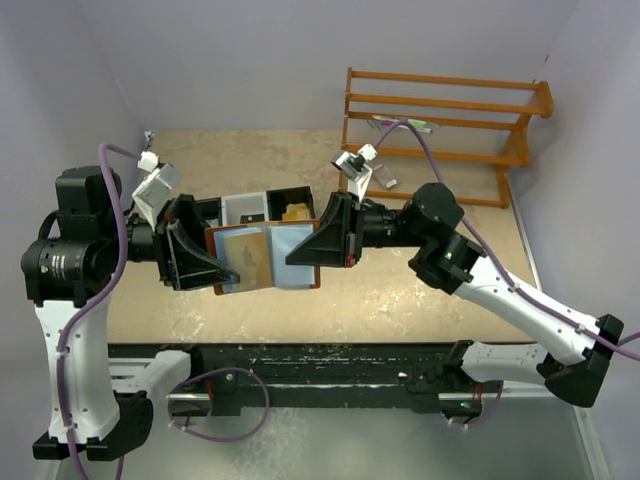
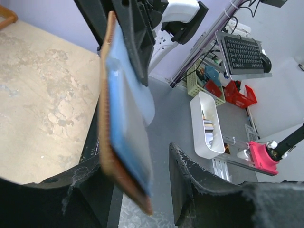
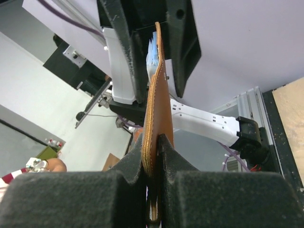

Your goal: Take the credit cards out of the card holder

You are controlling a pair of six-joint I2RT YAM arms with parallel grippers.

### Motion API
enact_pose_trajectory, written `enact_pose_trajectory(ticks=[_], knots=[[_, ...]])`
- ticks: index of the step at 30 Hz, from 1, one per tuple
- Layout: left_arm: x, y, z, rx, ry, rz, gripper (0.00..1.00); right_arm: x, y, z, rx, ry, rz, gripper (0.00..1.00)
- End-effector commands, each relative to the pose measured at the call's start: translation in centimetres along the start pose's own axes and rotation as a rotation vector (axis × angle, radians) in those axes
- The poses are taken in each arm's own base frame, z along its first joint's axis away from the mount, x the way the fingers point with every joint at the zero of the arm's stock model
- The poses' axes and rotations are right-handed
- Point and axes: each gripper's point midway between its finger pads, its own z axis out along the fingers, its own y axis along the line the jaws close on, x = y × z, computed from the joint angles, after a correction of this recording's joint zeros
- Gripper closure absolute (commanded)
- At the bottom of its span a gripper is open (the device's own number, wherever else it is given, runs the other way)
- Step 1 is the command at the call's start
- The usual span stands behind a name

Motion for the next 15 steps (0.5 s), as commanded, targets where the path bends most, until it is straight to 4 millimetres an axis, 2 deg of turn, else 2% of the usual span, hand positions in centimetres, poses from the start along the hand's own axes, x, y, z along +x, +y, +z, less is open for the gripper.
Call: enact_pose_trajectory(ticks=[1, 5, 9, 15], knots=[[0.1, -0.7, 0.0, -0.016, 0.010, 0.080, 0.50, -1.2, 0.8, -0.3, -0.027, -0.042, -0.059, 1.00], [0.1, -1.3, 0.0, -0.017, 0.015, 0.104, 0.49, -1.2, 0.4, -0.7, -0.028, -0.041, -0.062, 1.00], [0.3, -1.4, 0.1, -0.016, 0.022, 0.121, 0.50, -1.1, 0.8, -1.1, -0.061, -0.037, -0.075, 1.00], [0.4, -1.4, 0.1, -0.014, 0.029, 0.132, 0.57, -0.8, 1.6, -1.3, -0.112, -0.026, -0.106, 1.00]])
